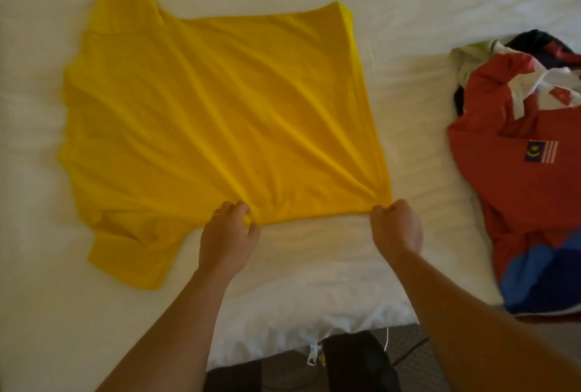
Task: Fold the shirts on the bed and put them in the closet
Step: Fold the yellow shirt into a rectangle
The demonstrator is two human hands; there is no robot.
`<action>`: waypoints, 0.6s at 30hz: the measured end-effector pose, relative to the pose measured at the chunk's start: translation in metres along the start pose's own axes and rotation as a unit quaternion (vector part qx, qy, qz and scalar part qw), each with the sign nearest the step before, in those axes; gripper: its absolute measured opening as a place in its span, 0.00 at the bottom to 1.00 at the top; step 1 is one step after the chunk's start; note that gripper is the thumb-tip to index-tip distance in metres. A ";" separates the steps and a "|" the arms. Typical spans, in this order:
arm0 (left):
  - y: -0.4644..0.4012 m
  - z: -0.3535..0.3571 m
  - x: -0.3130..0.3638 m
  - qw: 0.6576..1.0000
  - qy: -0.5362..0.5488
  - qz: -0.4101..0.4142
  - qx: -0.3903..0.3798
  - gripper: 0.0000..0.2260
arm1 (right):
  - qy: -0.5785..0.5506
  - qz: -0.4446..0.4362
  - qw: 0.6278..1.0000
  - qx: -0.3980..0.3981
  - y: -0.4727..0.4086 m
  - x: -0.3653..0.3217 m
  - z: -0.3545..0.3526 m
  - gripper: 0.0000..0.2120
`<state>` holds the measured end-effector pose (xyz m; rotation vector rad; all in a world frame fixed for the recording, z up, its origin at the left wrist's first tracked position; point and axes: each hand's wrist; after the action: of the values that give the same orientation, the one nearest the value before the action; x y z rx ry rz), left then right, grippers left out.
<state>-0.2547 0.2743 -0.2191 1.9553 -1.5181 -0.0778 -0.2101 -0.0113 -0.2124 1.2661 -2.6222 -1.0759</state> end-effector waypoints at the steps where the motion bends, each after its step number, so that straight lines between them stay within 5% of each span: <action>1: 0.004 -0.008 -0.017 1.000 0.008 -0.005 0.023 0.09 | 0.028 -0.064 0.998 -0.001 0.018 -0.009 0.013 0.08; 5: 0.017 -0.044 -0.095 0.991 0.024 -0.069 0.110 0.09 | 0.086 -0.241 0.960 -0.114 0.087 -0.063 0.083 0.06; 10: 0.027 -0.079 -0.191 0.964 0.064 -0.221 0.134 0.18 | -0.030 -0.144 0.955 -0.257 0.155 -0.140 0.178 0.10; 13: 0.021 -0.084 -0.235 0.957 0.119 -0.256 0.074 0.24 | -0.131 -0.069 0.958 -0.247 0.185 -0.173 0.227 0.15; 18: 0.017 -0.079 -0.254 0.924 0.303 -0.232 0.017 0.18 | -0.268 0.013 0.941 -0.203 0.207 -0.193 0.258 0.11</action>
<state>-0.3185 0.5326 -0.2333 2.0658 -0.6504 0.3280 -0.3022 0.3592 -0.2354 0.9410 -2.5071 -2.0711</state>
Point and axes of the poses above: each hand's wrist, its own y-axis away from the middle knuckle, its own z-axis out of the palm, x = y × z, and after that the axes turned 8 degrees about -x, right-handed
